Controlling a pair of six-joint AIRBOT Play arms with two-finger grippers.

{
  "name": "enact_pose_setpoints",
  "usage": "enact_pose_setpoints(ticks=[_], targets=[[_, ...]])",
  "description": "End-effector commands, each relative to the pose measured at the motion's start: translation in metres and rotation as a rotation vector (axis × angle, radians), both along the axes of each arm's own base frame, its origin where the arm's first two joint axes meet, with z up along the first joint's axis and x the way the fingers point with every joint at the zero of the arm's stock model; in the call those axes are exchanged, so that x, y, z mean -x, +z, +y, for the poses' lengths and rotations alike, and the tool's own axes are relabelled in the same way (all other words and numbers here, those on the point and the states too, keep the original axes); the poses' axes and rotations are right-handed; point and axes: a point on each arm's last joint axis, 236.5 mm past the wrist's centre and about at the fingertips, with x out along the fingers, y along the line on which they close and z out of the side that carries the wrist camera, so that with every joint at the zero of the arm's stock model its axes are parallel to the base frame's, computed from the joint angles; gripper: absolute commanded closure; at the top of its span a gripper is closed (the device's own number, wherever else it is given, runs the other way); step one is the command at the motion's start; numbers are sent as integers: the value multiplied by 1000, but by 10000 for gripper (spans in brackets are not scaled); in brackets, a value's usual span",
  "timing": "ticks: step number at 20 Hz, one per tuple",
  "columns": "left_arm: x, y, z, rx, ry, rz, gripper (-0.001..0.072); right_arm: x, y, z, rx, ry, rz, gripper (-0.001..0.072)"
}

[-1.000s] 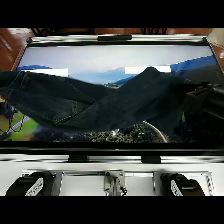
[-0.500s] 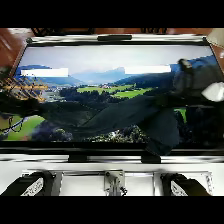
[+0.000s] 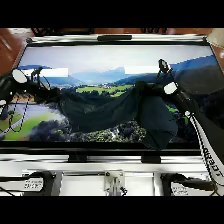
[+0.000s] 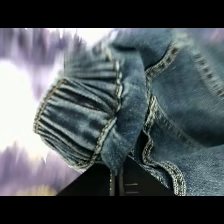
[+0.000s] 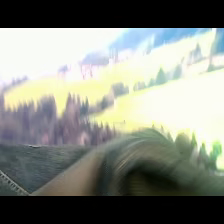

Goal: Fold the shirts.

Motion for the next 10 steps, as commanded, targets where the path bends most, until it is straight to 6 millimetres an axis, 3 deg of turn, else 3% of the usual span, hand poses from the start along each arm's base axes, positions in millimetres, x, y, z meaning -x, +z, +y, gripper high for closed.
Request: enact_pose_setpoints(ticks=[1, 2, 4, 5, 7, 9, 10], targets=[[-52, 30, 0, 16, 33, -161, 357, -3, 8, 6, 16, 63, -28, 180], [-50, 33, 0, 18, 34, -150, 7, 3, 13, 5, 47, 116, -33, 180], [-26, 28, 2, 22, 11, -45, -12, 14, 26, -17, 113, 148, -33, 180], [-6, 22, 4, 21, -8, 41, -12, 22, 33, -39, 166, 149, -23, 180], [38, 8, 8, -4, -58, 218, -10, 47, 35, -99, 310, 122, 62, 180], [86, -15, -4, 15, -115, 374, -9, 91, 26, -172, 453, 75, 237, 180], [104, -28, -13, 27, -127, 408, -9, 113, 23, -199, 481, 53, 319, 180]])
